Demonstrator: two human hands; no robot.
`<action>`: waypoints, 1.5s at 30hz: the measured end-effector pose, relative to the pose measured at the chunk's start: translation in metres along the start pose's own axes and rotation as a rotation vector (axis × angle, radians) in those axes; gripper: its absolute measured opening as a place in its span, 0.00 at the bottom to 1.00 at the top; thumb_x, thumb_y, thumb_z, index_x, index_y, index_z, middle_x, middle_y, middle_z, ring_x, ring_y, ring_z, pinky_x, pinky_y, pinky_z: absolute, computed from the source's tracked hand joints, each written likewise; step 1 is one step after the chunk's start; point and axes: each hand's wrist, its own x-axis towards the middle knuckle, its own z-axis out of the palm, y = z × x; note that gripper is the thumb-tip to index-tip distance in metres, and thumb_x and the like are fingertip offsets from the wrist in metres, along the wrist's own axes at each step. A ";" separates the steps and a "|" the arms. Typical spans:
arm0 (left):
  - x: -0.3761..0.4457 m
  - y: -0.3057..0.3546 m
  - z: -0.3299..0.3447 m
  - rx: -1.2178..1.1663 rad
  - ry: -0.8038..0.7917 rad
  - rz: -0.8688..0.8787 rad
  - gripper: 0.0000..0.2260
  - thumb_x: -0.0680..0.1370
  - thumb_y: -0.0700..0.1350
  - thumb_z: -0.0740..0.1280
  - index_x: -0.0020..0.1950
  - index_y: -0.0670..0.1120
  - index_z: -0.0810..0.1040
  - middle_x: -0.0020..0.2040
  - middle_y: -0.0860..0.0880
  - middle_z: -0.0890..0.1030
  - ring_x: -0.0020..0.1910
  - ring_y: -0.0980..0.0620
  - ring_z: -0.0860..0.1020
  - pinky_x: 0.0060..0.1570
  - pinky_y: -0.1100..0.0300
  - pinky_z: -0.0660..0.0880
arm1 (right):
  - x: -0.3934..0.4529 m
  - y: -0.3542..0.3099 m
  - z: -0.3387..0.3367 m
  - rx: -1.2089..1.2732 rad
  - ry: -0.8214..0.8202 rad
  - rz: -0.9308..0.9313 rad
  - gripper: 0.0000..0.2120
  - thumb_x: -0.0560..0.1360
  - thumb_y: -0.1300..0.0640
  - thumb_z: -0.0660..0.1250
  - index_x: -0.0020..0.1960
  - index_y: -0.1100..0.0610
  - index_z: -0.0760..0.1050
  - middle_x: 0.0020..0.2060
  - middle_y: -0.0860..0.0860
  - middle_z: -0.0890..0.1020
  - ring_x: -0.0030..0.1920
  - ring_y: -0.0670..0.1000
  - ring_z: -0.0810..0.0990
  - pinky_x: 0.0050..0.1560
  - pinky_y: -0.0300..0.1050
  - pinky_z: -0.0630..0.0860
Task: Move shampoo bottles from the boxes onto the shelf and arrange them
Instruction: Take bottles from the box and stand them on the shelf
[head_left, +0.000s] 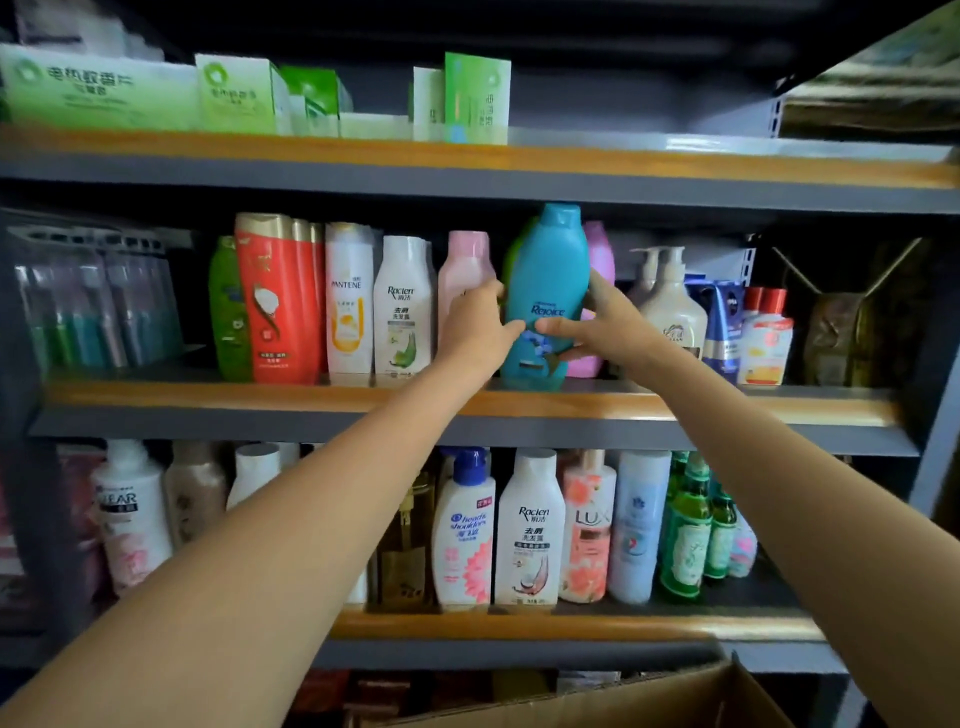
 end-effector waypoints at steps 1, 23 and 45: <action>0.002 -0.003 0.003 0.023 0.001 0.000 0.18 0.76 0.42 0.68 0.64 0.40 0.71 0.59 0.42 0.78 0.58 0.44 0.76 0.58 0.49 0.74 | 0.005 0.001 0.002 -0.012 0.010 0.011 0.26 0.72 0.62 0.71 0.65 0.60 0.63 0.53 0.52 0.76 0.47 0.51 0.80 0.34 0.39 0.81; -0.061 -0.013 0.019 -0.239 0.302 0.155 0.11 0.73 0.33 0.59 0.51 0.41 0.77 0.47 0.51 0.80 0.45 0.56 0.77 0.48 0.66 0.73 | -0.022 0.015 0.035 -0.453 0.579 -0.340 0.19 0.73 0.57 0.65 0.60 0.66 0.68 0.56 0.61 0.72 0.56 0.57 0.72 0.56 0.42 0.69; -0.385 -0.152 0.140 0.409 -0.958 -0.360 0.10 0.78 0.43 0.60 0.57 0.44 0.74 0.59 0.45 0.74 0.60 0.44 0.69 0.59 0.50 0.69 | -0.352 0.310 0.207 -1.026 -1.549 -0.021 0.28 0.76 0.50 0.64 0.72 0.59 0.63 0.70 0.57 0.66 0.69 0.58 0.67 0.67 0.53 0.67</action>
